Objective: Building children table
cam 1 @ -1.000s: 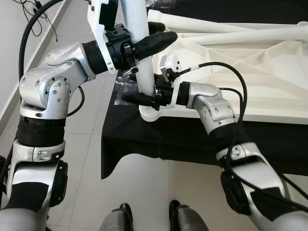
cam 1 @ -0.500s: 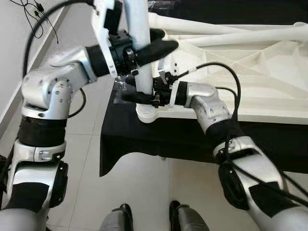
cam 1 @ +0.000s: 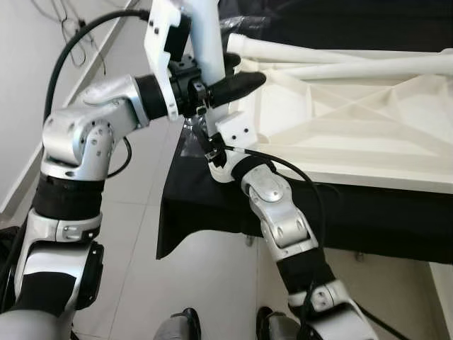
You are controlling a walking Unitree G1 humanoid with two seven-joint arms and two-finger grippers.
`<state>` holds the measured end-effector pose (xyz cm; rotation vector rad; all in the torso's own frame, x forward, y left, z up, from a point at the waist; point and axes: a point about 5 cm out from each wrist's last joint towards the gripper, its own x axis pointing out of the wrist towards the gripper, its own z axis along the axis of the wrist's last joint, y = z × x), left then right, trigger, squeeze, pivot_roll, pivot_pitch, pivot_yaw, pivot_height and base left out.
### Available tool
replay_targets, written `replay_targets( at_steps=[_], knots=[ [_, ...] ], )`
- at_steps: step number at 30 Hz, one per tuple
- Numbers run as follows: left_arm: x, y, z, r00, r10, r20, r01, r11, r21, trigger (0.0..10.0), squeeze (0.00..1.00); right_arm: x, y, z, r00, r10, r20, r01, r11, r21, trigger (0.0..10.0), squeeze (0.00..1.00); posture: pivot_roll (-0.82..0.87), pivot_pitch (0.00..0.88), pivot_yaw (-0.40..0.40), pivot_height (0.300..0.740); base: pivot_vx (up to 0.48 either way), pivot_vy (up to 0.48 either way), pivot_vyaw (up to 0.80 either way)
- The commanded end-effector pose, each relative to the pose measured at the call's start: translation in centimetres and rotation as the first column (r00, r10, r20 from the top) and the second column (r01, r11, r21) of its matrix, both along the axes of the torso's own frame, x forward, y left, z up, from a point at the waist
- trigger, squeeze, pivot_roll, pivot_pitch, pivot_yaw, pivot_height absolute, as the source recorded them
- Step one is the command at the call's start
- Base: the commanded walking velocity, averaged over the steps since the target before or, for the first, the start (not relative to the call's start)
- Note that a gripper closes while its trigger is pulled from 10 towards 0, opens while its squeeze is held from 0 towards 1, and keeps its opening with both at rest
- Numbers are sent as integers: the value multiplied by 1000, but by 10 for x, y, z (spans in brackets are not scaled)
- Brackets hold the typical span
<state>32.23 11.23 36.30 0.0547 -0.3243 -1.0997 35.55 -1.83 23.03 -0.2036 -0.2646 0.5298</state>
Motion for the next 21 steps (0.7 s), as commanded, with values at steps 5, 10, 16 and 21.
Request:
replay_targets(
  at_steps=[5, 10, 16, 21],
  knots=[
    [-9, -11, -1, 995, -97, 15, 97, 995, 24, 5216, 0, 1, -1, -36, 979, -102, -178, 97, 995, -37, 0, 0, 34, 258, 47, 740, 0, 0, 0],
    [-12, -11, -3, 993, -118, 8, 117, 993, 30, 0, 0, -5, 2, -32, 978, -104, -179, 99, 995, -31, 0, 0, 33, 256, 45, 740, 0, 0, 0],
    [-11, -12, -3, 993, -120, 13, 119, 992, 33, 0, 0, 9, 2, -1, 990, 104, -93, -103, 994, 20, 10000, 925, 35, 253, 41, 740, 0, 0, 0],
    [-11, -12, -2, 992, -124, 19, 123, 992, 38, 0, 0, 14, -2, 25, 921, 386, -47, -384, 922, 47, 10000, 1000, 36, 253, 40, 740, 0, 0, 0]
  ],
)
